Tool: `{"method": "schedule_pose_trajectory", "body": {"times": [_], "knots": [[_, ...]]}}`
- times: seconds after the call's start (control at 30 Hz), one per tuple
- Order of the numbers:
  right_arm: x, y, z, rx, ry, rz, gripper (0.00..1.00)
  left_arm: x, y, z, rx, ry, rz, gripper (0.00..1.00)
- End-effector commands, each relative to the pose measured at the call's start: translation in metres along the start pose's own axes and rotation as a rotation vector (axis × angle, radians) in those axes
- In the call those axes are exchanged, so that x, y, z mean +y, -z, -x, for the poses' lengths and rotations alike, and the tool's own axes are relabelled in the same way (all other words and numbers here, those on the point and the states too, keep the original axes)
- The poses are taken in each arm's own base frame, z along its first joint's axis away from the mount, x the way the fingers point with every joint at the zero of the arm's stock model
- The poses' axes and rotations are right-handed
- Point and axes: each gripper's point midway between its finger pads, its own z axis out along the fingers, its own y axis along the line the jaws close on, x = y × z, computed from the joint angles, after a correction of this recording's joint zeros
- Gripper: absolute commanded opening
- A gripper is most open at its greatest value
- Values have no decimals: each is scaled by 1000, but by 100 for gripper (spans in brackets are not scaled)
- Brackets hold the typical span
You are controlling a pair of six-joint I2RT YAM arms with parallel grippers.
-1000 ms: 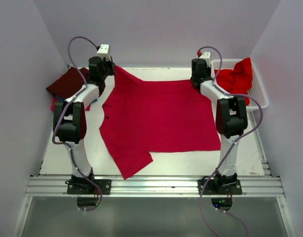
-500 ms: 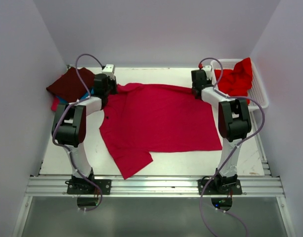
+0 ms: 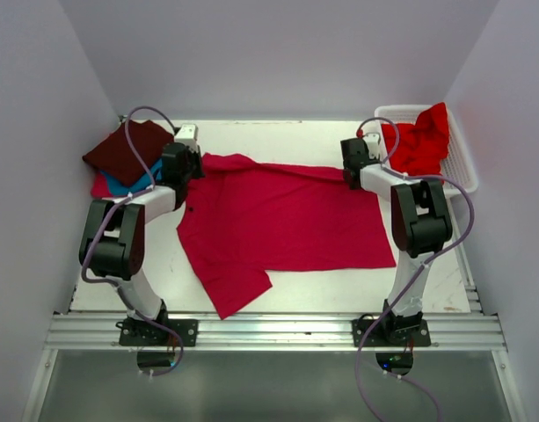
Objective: Fold and stack the t-shirts
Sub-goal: Fold the tshirt
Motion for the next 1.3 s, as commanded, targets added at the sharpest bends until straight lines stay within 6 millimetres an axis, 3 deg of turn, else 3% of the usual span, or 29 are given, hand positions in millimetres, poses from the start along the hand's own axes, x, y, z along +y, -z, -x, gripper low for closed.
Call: {"method": "schedule_pose_trajectory", "body": {"times": [0.0, 0.47, 1.27], "knots": [[-11, 13, 11, -32, -69, -14, 0, 4, 12, 27, -98, 29, 31, 0], [-22, 19, 7, -32, -81, -35, 0, 15, 36, 16, -86, 49, 91, 0], [-27, 23, -12, -10, -95, -33, 0, 12, 70, -10, -63, 106, 108, 0]]}}
